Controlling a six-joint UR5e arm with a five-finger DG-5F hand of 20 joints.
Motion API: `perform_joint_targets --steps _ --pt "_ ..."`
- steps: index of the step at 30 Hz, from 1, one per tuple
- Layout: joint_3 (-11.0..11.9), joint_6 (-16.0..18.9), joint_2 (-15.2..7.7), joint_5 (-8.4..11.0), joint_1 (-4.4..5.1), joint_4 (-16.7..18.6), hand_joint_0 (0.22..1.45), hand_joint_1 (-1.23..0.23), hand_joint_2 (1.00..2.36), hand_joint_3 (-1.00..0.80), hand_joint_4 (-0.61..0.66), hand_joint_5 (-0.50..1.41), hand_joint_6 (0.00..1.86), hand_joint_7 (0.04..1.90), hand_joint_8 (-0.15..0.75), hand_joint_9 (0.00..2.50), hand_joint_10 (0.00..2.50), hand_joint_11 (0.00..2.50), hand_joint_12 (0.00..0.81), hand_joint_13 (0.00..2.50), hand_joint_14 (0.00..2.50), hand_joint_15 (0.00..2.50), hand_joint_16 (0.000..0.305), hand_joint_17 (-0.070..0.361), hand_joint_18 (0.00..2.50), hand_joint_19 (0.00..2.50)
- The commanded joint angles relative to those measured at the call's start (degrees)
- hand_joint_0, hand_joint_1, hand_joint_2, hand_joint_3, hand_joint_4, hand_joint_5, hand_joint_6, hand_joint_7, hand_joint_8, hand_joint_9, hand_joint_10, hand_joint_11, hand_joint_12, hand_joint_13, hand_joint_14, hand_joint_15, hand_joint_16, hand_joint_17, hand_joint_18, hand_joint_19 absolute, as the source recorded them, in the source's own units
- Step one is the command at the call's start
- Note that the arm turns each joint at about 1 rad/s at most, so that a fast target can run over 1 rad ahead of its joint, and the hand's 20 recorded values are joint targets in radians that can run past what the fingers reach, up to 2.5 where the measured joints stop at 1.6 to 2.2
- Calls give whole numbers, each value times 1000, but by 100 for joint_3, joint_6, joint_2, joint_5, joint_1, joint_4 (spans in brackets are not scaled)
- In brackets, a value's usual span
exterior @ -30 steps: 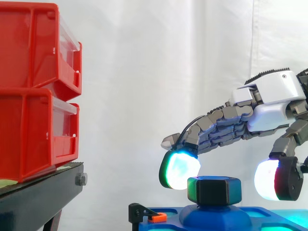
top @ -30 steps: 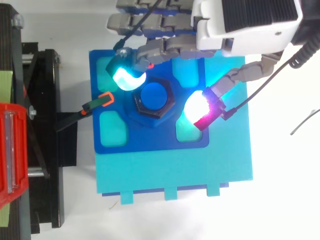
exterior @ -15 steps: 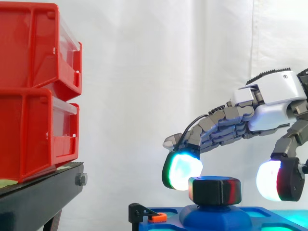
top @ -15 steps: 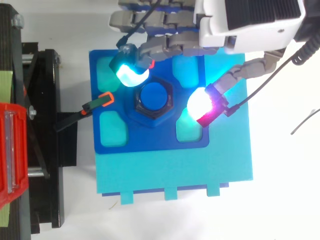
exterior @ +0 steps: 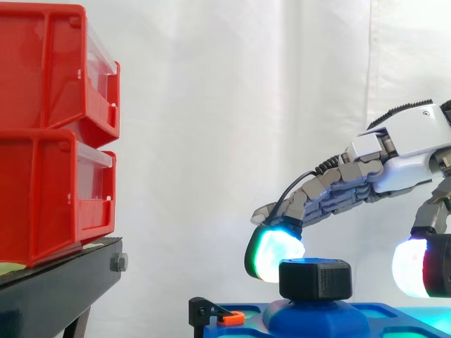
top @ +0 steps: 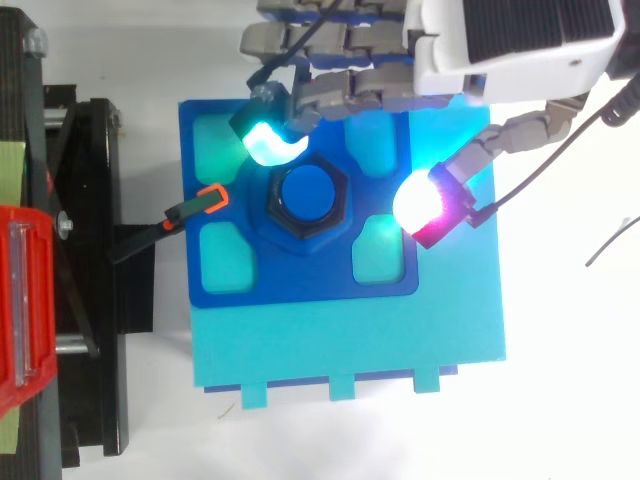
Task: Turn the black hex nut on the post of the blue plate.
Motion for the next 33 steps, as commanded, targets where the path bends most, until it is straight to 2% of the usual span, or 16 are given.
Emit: perform_joint_targets --steps 1,11,25,33 --pt "-3 -42 50 5 -1 -17 488 -792 1000 -500 122 -287 502 691 139 0 0 0 295 0 0 0 40 90 0 54" --pt "6 -192 129 23 -1 -131 489 -787 1000 -500 121 -288 502 688 138 0 0 0 294 0 0 0 40 90 1 64" --pt "-3 -200 165 32 8 -193 492 -787 1000 -500 122 -288 502 690 139 0 0 0 290 0 0 0 40 89 8 65" --pt "-3 -288 244 102 34 -395 492 -786 1000 -500 122 -288 502 692 138 0 0 0 290 0 0 0 39 89 11 74"
